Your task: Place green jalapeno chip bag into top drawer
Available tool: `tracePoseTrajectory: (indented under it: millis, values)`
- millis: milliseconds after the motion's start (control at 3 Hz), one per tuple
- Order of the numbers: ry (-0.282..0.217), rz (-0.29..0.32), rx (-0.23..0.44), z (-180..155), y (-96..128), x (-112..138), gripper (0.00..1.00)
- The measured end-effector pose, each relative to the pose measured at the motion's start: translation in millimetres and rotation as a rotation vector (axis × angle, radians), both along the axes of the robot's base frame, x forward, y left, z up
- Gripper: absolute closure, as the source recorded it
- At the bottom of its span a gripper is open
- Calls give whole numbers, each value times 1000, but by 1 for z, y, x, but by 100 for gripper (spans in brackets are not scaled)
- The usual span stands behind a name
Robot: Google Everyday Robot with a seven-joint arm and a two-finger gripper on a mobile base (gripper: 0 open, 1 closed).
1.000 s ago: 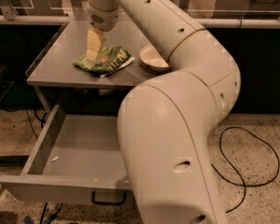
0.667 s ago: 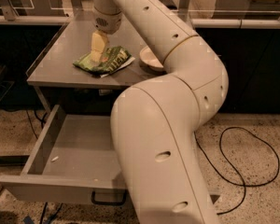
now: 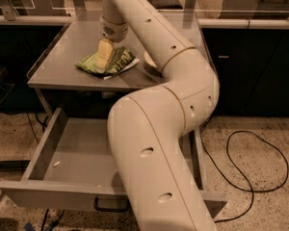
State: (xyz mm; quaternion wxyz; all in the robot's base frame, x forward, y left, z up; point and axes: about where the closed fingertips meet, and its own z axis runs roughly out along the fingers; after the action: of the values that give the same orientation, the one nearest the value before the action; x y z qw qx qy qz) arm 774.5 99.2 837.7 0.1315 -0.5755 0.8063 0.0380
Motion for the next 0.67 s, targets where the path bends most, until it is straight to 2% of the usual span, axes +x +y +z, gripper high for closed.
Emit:
tracePoseTrajectory:
  millis: [333, 667]
  values:
    - [0, 0, 0, 0, 0, 0, 0]
    - [55, -8, 3, -36, 10, 1, 0]
